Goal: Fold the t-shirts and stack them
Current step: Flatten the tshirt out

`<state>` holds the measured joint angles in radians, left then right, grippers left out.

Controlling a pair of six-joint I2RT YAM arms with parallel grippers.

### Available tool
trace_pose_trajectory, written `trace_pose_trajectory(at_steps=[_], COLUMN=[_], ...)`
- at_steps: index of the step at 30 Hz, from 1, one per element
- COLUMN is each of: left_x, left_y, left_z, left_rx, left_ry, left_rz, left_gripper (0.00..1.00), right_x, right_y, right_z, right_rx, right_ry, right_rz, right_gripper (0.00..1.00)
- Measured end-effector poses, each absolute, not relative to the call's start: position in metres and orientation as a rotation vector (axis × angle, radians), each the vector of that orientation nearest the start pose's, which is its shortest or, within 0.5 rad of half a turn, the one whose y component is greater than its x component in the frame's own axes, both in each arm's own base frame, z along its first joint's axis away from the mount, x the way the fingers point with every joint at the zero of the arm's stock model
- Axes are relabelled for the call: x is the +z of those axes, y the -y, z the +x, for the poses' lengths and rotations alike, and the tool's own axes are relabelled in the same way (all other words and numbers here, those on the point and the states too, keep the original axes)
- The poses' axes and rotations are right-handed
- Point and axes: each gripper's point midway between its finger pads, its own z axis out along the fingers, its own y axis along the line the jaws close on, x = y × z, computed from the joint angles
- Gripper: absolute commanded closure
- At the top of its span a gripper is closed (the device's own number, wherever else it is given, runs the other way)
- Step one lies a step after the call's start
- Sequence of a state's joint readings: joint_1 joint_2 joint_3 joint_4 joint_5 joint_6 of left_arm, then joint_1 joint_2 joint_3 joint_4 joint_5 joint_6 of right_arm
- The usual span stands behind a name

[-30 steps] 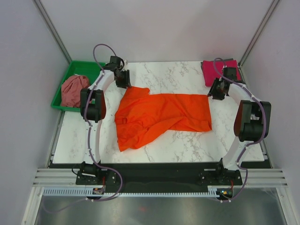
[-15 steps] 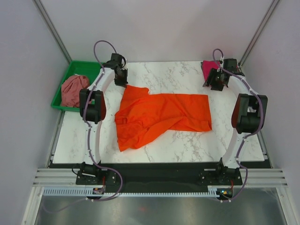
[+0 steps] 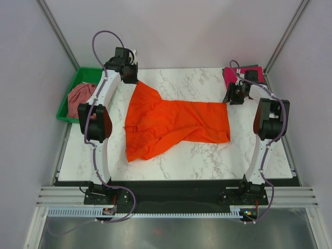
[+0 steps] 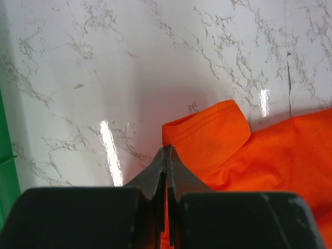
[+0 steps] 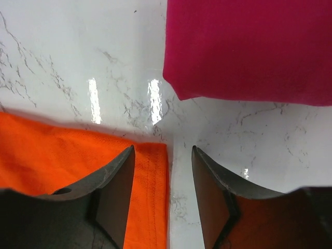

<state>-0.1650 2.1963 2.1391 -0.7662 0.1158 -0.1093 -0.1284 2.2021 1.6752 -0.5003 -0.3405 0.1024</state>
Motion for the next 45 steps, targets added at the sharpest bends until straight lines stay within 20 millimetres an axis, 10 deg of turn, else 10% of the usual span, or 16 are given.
trace_pose_trajectory(at_steps=[13,19,27,30,33,38,42,45], left_x=[0.15,0.15,0.168,0.21,0.287,0.442,0.529,0.555], left_y=[0.12,0.119,0.119,0.12,0.117,0.1,0.083,0.071], left_z=[0.547,0.548,0.547,0.538,0.515,0.423,0.327,0.27], left_rx=[-0.294,-0.285,-0.31,-0.334,-0.347,-0.349,-0.342,-0.325], left_ry=[-2.433,-2.432,-2.4,-2.329,-2.184,-1.823,-1.539,-1.414], left_rz=[0.131,0.127,0.129,0.128,0.124,0.128,0.131,0.135], left_gripper=[0.98,0.98,0.98,0.98,0.98,0.98,0.98,0.98], right_x=[0.026,0.022,0.048,0.115,0.237,0.445,0.518,0.522], right_y=[-0.006,-0.002,-0.015,-0.02,-0.027,-0.03,-0.03,-0.027], right_z=[0.505,0.514,0.504,0.501,0.49,0.402,0.329,0.305], right_rx=[0.425,0.384,0.448,0.446,0.433,0.377,0.352,0.34], right_ry=[-2.569,-2.527,-2.459,-2.336,-2.068,-1.543,-1.331,-1.319], right_rz=[0.011,0.004,0.08,0.095,0.074,0.024,0.026,0.056], right_gripper=[0.57,1.0,1.0,1.0,1.0,1.0,1.0,1.0])
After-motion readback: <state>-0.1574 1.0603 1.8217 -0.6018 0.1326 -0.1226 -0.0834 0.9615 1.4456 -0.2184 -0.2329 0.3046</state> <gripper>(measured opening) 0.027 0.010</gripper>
